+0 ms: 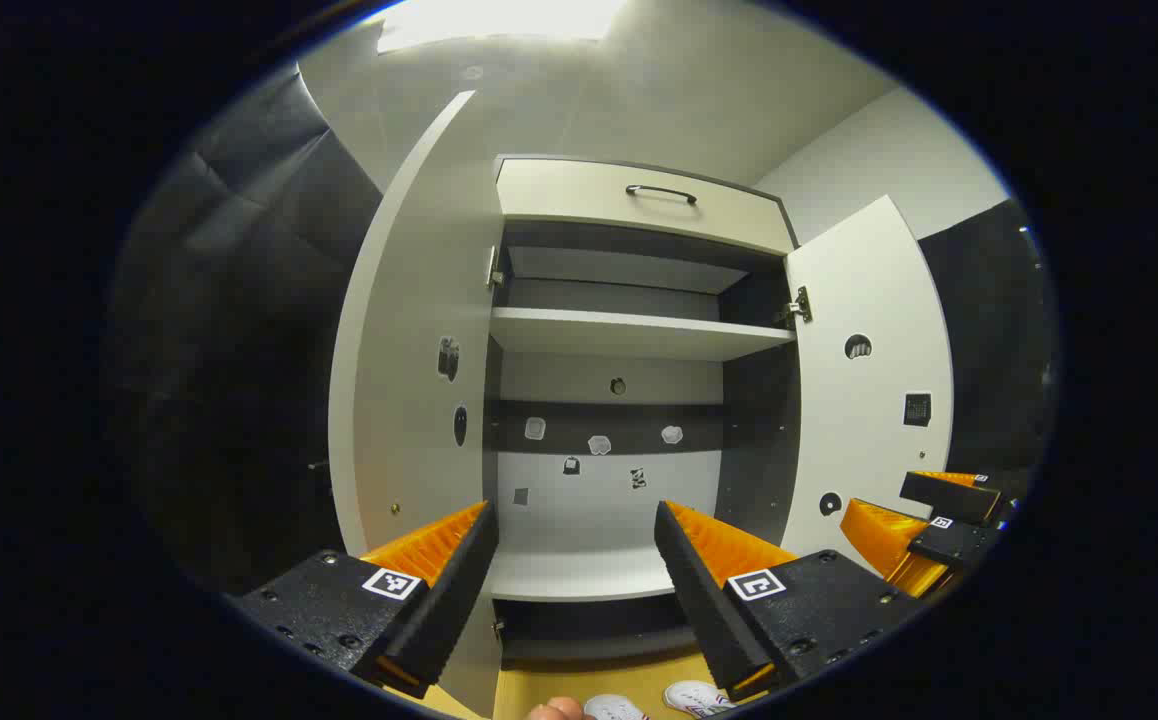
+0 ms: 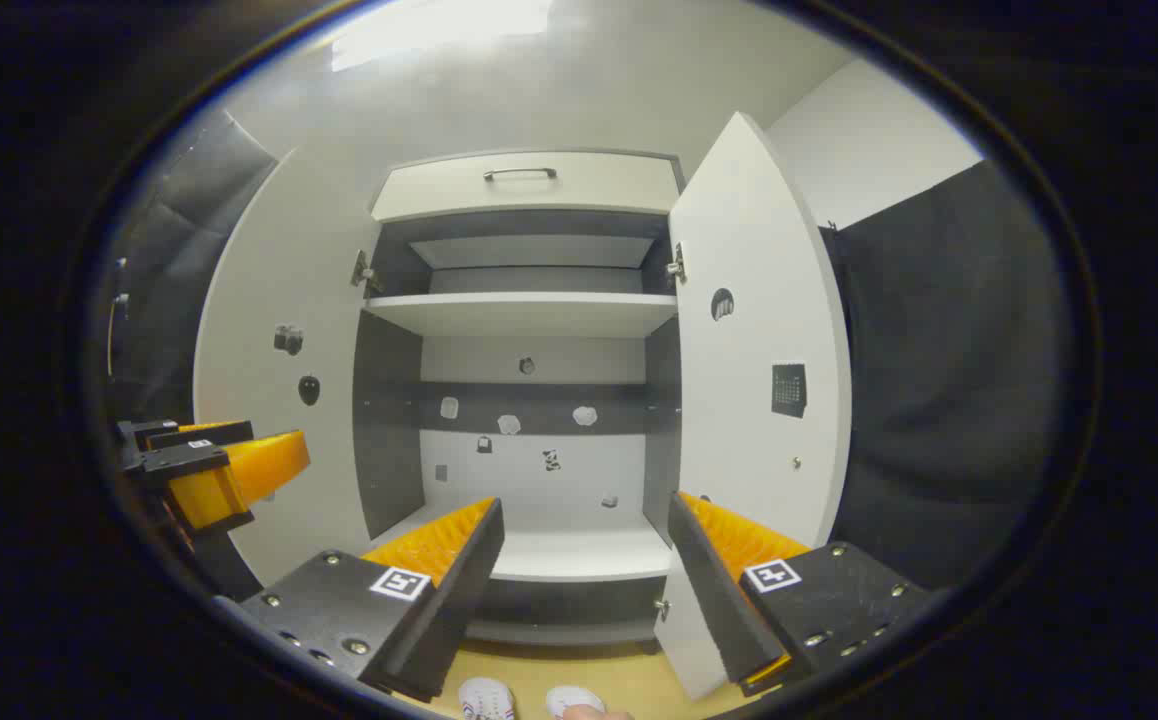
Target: Grab one shoe with the right hand and put it into the shoe cabinet, grab the other shoe with the left hand and put it into the shoe cabinet; then close the right door with the right hand and the left door with the left hand.
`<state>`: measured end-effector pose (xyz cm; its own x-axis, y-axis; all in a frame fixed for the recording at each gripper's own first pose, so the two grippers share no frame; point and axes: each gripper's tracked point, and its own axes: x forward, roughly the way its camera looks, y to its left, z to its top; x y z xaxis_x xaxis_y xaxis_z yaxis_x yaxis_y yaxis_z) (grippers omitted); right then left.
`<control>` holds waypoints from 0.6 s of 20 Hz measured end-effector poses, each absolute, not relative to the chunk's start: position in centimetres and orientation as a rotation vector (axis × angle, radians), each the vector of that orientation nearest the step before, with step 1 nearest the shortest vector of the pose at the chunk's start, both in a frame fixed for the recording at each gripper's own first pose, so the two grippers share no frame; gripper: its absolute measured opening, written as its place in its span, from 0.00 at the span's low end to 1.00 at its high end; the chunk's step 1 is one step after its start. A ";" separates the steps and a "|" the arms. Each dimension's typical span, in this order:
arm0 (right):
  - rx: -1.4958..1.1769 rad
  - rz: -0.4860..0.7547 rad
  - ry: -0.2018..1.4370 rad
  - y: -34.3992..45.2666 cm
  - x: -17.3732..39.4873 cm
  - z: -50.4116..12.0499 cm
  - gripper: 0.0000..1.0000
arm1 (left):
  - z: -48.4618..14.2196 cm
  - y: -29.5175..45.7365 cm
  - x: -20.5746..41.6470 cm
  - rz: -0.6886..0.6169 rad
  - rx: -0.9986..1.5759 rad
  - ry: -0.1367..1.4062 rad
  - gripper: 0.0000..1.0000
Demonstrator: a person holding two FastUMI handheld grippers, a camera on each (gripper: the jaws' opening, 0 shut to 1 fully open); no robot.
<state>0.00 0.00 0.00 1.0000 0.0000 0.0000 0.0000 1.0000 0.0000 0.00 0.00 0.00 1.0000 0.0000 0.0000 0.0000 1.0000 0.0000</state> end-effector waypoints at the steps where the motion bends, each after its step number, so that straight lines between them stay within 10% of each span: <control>1: 0.001 -0.001 0.000 0.0 0.1 0.0 0.98 | -0.1 0.1 0.1 0.002 -0.001 0.002 0.92; 12: -0.002 0.011 0.012 0.5 1.6 -0.9 0.98 | -0.7 1.8 0.3 0.041 0.004 0.020 0.96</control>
<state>1.61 0.54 -0.95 0.9999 0.0107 -0.0118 -0.0107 0.9999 -0.0021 0.31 1.83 -0.74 0.9990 0.0406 -0.0196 -0.0405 0.9992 0.0048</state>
